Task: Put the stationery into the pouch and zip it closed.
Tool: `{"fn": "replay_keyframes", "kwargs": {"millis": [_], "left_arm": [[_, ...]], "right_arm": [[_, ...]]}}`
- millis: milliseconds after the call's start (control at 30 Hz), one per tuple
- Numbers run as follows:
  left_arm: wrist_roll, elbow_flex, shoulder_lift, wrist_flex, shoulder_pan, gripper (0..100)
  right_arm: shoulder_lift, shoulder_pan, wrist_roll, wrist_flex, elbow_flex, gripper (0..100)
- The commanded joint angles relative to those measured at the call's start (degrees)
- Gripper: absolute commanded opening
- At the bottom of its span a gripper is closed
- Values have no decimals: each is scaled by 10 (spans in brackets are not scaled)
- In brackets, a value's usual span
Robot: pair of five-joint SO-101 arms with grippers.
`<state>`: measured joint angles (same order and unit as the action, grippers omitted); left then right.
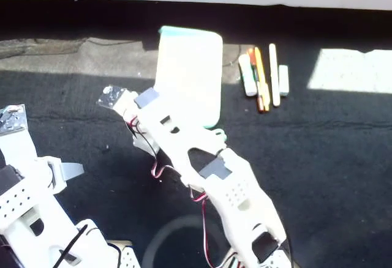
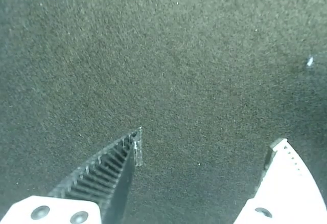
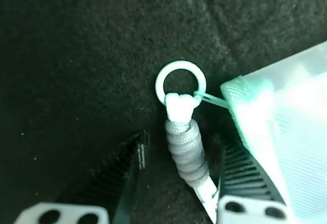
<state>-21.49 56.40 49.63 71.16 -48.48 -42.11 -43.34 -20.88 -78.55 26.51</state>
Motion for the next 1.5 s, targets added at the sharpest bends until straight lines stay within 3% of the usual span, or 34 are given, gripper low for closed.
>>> {"fn": "replay_keyframes", "kwargs": {"millis": [0, 67, 167, 533, 867, 1067, 1333, 1467], "left_arm": [[-4, -22, 0, 3, -3, 379], [-4, -22, 0, 3, -3, 379], [-4, -22, 0, 3, -3, 379], [-4, -22, -1, -1, 9, 379], [23, -51, -7, 2, 159, 382], [39, -247, -133, 16, 262, 379], [106, -701, -412, 299, 318, 380], [121, -794, -426, 308, 326, 380]], "right_arm": [[-42, -6, -6, -2, 50, 202], [-58, -8, -5, -28, 62, 183], [-60, -5, -4, -60, 80, 0], [49, 65, -4, -222, 215, 5], [254, 113, -4, -223, 63, 5], [322, 109, -4, -209, 35, 5], [314, 102, -4, -211, 179, 5], [330, 109, -4, -225, 228, 5]]}}
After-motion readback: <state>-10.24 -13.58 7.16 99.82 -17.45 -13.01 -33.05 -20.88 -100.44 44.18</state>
